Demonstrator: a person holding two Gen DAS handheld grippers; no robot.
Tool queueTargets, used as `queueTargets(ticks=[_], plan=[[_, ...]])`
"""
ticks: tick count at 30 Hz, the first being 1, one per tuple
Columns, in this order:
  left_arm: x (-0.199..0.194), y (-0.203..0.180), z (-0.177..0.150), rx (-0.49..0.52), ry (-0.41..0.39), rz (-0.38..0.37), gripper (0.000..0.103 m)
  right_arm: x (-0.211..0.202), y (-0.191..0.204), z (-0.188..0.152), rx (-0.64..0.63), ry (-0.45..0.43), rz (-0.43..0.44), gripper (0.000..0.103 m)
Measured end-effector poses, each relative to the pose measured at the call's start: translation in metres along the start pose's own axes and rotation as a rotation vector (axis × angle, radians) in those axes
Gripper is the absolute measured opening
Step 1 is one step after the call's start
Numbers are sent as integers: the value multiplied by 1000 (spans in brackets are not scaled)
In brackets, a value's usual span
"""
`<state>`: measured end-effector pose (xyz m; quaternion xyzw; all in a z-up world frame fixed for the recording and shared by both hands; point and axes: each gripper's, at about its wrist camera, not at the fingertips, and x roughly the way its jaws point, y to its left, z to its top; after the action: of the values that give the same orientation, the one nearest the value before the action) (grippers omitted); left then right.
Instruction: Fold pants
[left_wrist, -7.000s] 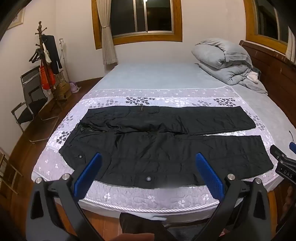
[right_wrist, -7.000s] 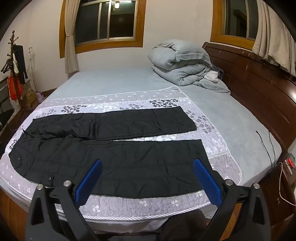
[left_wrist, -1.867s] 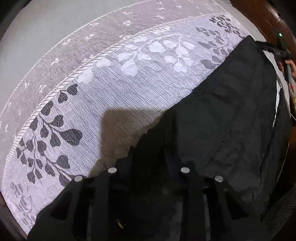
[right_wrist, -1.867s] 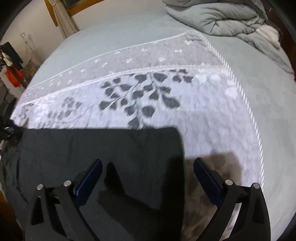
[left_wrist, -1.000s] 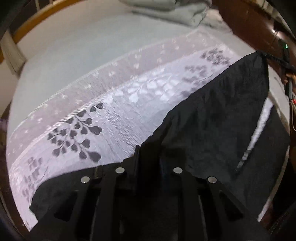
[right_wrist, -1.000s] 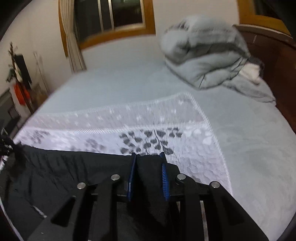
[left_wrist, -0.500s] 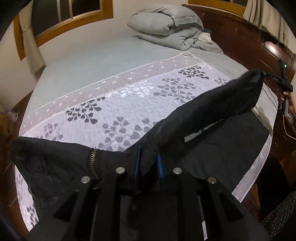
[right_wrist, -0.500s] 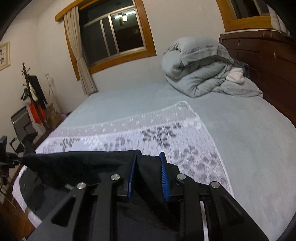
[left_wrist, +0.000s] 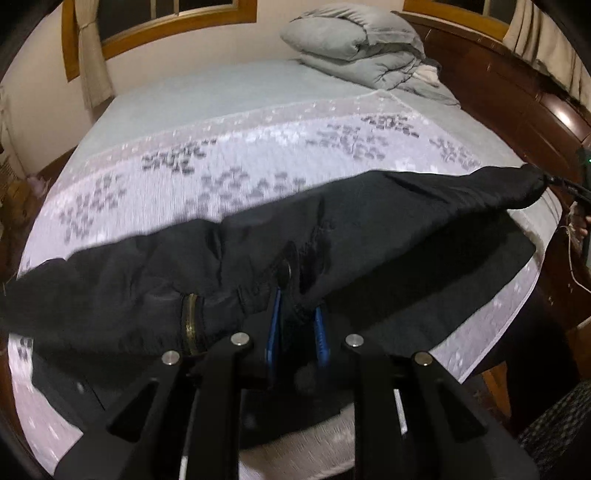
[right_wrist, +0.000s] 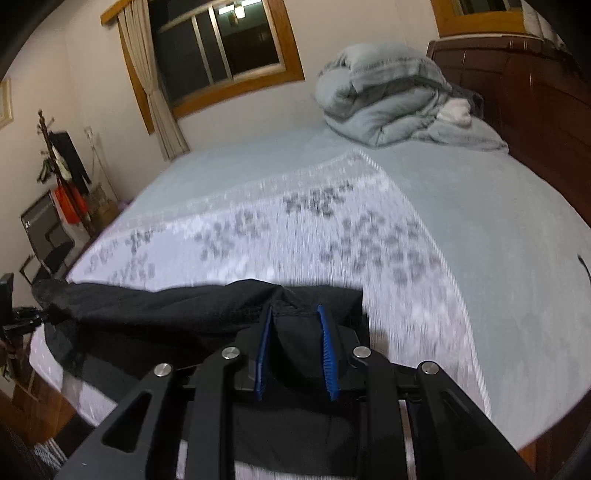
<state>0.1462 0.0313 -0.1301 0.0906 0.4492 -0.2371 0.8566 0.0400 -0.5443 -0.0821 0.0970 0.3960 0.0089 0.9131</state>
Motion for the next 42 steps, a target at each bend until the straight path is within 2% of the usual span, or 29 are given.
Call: queueTargets(ticks=[5,7,9,10,12,13,14,16,18,20,23,24,25,32,35,37,42], plan=[[28,-5,-45,-77,69,-16,25,19,9,-46,-21,111,-49,24],[36,-5,-59,-97,71,-14,29,31,10,-62,-20,165,-70,24],[37,-3,-67,-125,69,-29,47,37,8,-72,-11,198,-87,24],[33,-1,-71,-154,63,-56,53,37,7,-76,-2,204,-85,25],[14,2,-78,-192,6,-68,78,33,3,-80,26,212,-110,49],[4,4,-81,-202,-31,-48,84,29,2,-81,31,206,-117,60],[-8,9,-83,-217,-65,-28,90,25,2,-81,29,196,-114,60],[-30,31,-91,-293,-115,16,91,18,2,-82,24,193,-121,60],[-42,62,-100,-401,-118,68,92,10,0,-81,42,187,-124,60],[-50,103,-114,-561,-119,118,92,2,0,-81,68,166,-122,60],[-50,163,-134,-818,-163,29,88,-8,2,-79,113,133,-115,60],[-46,177,-137,-884,-160,1,76,-11,5,-79,111,126,-118,60],[-40,191,-141,-949,-161,-56,70,-12,9,-79,105,121,-122,60],[-11,214,-141,-1108,-184,-246,68,-15,30,-74,61,120,-135,60],[2,213,-139,-1143,-132,-234,62,-11,34,-71,56,123,-134,60],[2,209,-144,-1177,-145,-254,62,-12,39,-69,47,116,-124,60],[2,194,-154,-1223,-111,-267,68,-4,49,-65,25,118,-105,60]])
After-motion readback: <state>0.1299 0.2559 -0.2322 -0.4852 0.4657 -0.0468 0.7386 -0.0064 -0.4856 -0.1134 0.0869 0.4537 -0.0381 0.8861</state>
